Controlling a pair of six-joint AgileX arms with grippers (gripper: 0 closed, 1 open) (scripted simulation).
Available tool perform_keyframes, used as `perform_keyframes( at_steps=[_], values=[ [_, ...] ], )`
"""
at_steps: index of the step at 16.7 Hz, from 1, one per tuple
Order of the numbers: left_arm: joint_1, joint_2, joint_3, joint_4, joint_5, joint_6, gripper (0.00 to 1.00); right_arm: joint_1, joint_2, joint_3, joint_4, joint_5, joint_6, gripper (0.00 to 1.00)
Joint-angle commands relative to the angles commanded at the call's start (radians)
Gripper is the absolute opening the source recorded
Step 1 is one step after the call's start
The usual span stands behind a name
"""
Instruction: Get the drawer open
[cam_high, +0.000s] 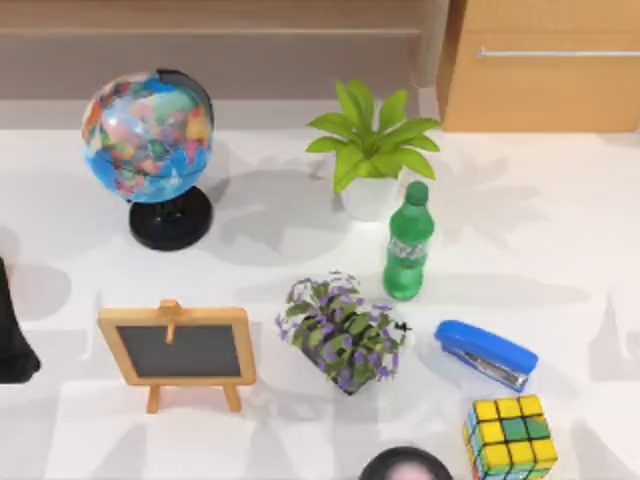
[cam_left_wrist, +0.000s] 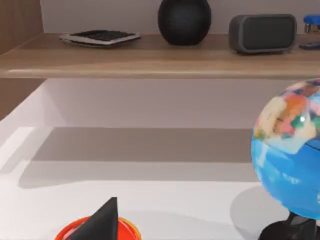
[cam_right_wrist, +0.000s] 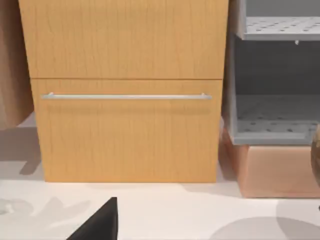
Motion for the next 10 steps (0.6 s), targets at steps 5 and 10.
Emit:
perform_keyframes(
  at_steps=[5,10],
  values=[
    [0.000,0.000,0.000,0.000,0.000,0.000,1.00,-0.035,0.066,0.048,0.052,-0.046,0.000,1.00],
    [0.000,0.000,0.000,0.000,0.000,0.000,1.00,-0.186,0.378,0.216,0.235,-0.208,0.005,1.00]
  ],
)
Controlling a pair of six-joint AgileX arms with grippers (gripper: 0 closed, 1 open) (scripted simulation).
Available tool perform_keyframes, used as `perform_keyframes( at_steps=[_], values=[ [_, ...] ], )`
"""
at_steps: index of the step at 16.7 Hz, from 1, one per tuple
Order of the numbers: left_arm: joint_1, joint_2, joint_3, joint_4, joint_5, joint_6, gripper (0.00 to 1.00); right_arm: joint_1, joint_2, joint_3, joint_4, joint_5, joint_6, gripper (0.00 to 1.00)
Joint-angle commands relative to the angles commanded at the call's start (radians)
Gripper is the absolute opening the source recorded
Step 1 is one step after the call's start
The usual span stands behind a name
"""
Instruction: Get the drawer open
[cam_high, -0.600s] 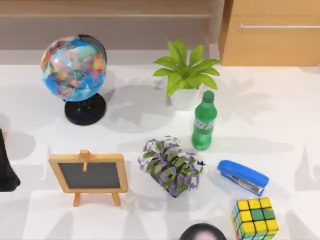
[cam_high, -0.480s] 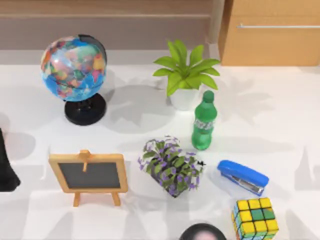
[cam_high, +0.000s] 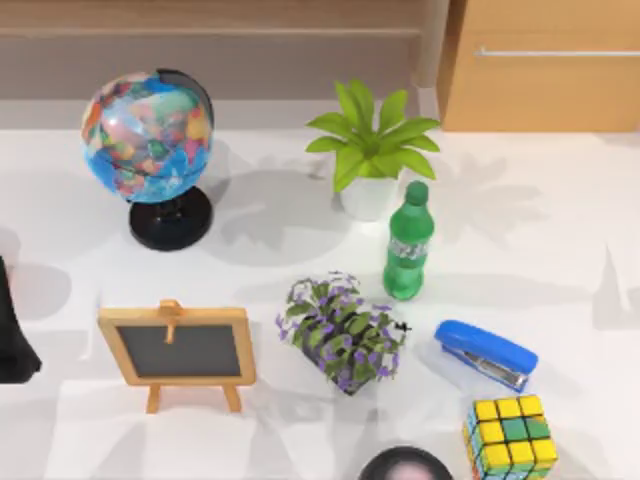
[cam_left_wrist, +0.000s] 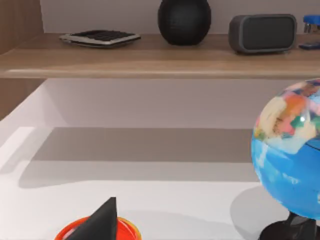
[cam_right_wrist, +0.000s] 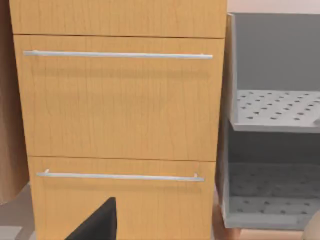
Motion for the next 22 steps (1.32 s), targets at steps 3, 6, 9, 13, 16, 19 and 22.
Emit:
perform_keyframes(
  at_steps=[3,6,9,13,16,19,22],
  values=[
    [0.000,0.000,0.000,0.000,0.000,0.000,1.00,-0.119,0.264,0.117,0.129,-0.111,0.004,1.00],
    [0.000,0.000,0.000,0.000,0.000,0.000,1.00,-0.239,0.535,0.234,0.257,-0.220,0.008,1.00],
    [0.000,0.000,0.000,0.000,0.000,0.000,1.00,-0.339,0.760,0.332,0.364,-0.311,0.012,1.00],
    [0.000,0.000,0.000,0.000,0.000,0.000,1.00,-0.417,0.923,0.410,0.449,-0.383,0.013,1.00],
    [0.000,0.000,0.000,0.000,0.000,0.000,1.00,-0.426,0.940,0.419,0.459,-0.392,0.013,1.00],
    [0.000,0.000,0.000,0.000,0.000,0.000,1.00,-0.421,0.937,0.414,0.456,-0.389,0.013,1.00],
    [0.000,0.000,0.000,0.000,0.000,0.000,1.00,-0.388,0.956,0.429,0.478,-0.365,-0.021,1.00]
  ],
)
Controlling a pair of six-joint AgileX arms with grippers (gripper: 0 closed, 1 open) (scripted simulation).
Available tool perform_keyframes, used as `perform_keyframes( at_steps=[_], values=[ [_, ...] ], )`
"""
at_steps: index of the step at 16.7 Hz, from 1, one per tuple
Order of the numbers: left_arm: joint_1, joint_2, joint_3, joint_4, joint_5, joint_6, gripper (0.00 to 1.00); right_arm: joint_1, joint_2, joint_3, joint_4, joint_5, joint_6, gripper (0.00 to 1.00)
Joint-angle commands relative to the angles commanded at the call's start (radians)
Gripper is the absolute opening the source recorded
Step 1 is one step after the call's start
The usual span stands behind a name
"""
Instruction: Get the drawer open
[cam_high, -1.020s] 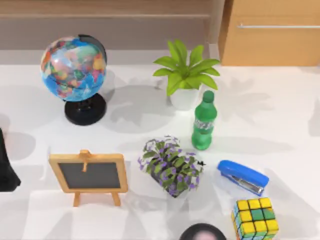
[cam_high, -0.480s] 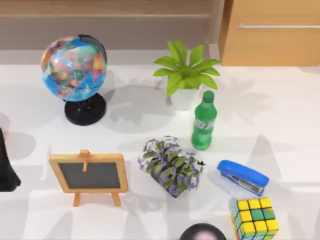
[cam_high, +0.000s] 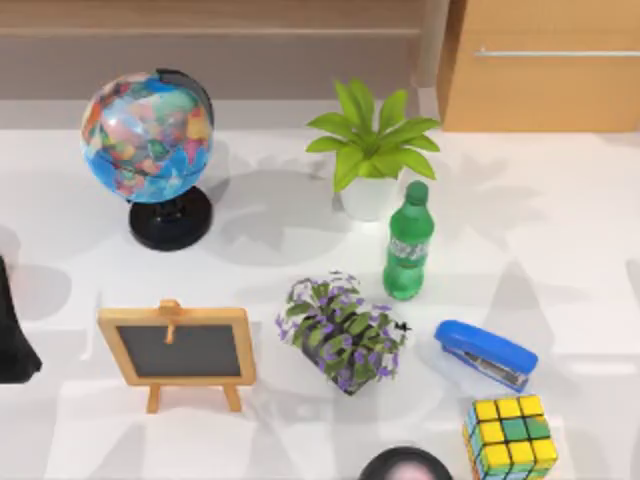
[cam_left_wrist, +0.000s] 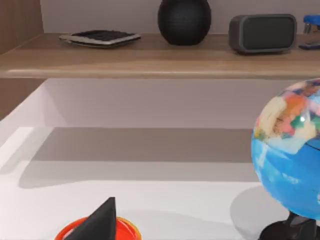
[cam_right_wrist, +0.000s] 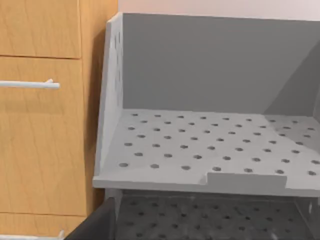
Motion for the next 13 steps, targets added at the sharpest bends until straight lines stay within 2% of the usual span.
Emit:
perform_keyframes(
  at_steps=[3,5,13],
  values=[
    [0.000,0.000,0.000,0.000,0.000,0.000,1.00,0.114,0.084,0.047,0.071,0.090,-0.127,1.00],
    [0.000,0.000,0.000,0.000,0.000,0.000,1.00,0.213,0.167,0.086,0.135,0.176,-0.266,1.00],
    [0.000,0.000,0.000,0.000,0.000,0.000,1.00,0.595,0.587,0.229,0.403,0.560,-1.068,1.00]
  ],
)
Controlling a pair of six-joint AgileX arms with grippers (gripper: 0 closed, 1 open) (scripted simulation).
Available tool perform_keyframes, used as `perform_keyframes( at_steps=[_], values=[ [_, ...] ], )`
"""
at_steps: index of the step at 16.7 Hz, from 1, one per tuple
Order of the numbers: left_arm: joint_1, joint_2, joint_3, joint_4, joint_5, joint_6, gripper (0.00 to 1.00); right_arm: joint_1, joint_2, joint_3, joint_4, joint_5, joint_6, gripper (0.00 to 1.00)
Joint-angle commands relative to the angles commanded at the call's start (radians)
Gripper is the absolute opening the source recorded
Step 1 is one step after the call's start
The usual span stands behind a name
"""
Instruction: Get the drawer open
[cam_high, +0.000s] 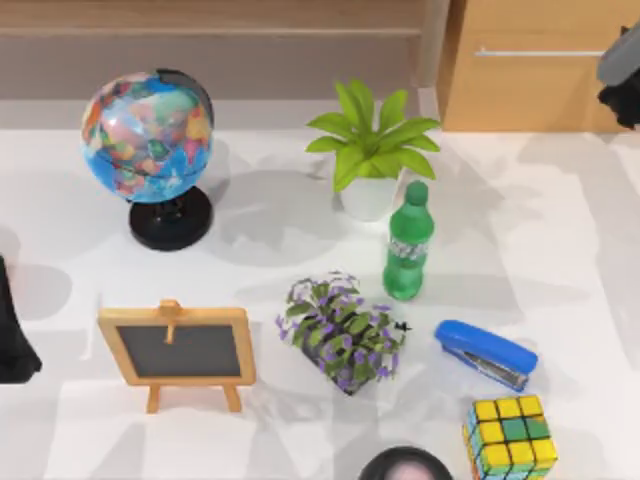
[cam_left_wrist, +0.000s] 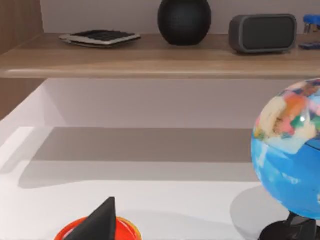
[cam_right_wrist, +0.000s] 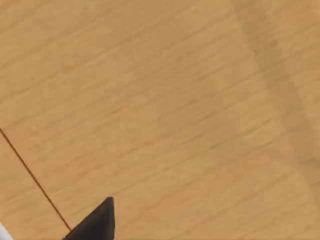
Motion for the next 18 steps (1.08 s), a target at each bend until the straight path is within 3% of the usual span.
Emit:
perform_keyframes(
  at_steps=[3,7,18],
  values=[
    [0.000,0.000,0.000,0.000,0.000,0.000,1.00,0.089,0.151,0.039,0.085,0.113,-0.254,1.00],
    [0.000,0.000,0.000,0.000,0.000,0.000,1.00,0.144,0.283,0.065,0.154,0.208,-0.443,1.00],
    [0.000,0.000,0.000,0.000,0.000,0.000,1.00,0.146,0.340,0.142,0.127,0.216,-0.475,1.00]
  ],
)
